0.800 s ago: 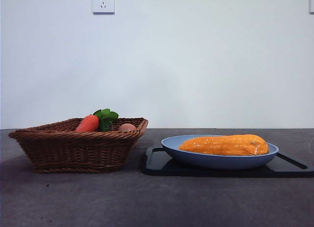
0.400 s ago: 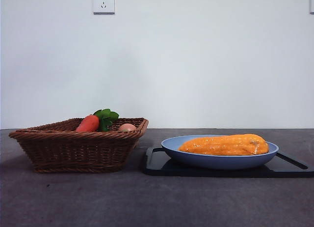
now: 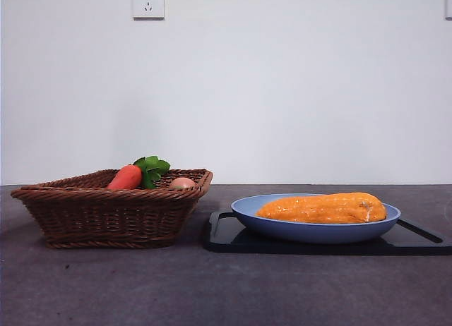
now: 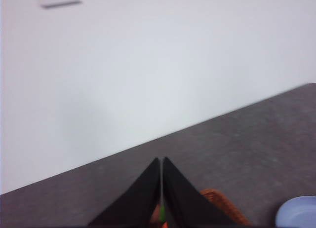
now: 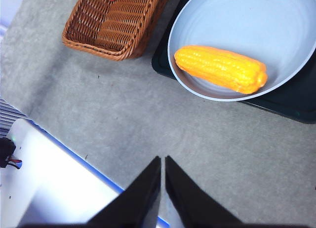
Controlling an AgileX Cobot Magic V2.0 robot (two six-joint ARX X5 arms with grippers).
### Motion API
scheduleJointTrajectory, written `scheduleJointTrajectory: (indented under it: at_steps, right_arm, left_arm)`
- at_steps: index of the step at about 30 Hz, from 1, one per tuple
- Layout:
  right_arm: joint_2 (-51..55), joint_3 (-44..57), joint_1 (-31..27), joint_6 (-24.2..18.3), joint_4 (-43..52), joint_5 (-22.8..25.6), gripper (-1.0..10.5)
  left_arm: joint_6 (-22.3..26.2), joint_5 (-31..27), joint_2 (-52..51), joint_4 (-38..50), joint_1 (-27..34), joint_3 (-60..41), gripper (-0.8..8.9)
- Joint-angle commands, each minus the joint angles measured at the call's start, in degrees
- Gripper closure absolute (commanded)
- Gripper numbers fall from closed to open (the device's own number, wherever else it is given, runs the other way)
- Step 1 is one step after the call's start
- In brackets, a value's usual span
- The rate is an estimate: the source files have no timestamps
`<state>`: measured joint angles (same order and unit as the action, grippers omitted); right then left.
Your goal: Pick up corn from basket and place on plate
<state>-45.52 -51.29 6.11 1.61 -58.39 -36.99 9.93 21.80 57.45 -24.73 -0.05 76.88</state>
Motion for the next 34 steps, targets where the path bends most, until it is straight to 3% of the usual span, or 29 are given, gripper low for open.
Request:
scheduleJointTrajectory:
  at_steps: [1, 8, 16, 25, 34]
  right_arm:
    - [-0.4, -0.9, 0.2, -0.8, 0.5, -0.1, 9.4]
    - [-0.4, -0.9, 0.2, -0.8, 0.5, -0.1, 9.4]
    - [-0.4, -0.9, 0.2, -0.8, 0.5, -0.1, 9.4]
    - [-0.4, -0.9, 0.2, -0.8, 0.6, -0.1, 9.4]
    - [-0.4, -0.9, 0.2, -0.8, 0.6, -0.1, 9.4]
  left_arm:
    - [0.5, 0.0, -6.0, 6.8, 2.3, -10.5, 8.06]
    - [-0.6, 0.0, -21.7, 19.7, 5.7, -35.7, 8.06]
    - [-3.6, -4.2, -36.8, 24.5, 6.9, -57.3, 8.06]
    - [-5.6, -5.8, -49.2, 24.3, 6.9, -71.6, 8.06]
    - [-6.8, -5.8, -55.8, 19.5, 6.9, -76.7, 8.06]
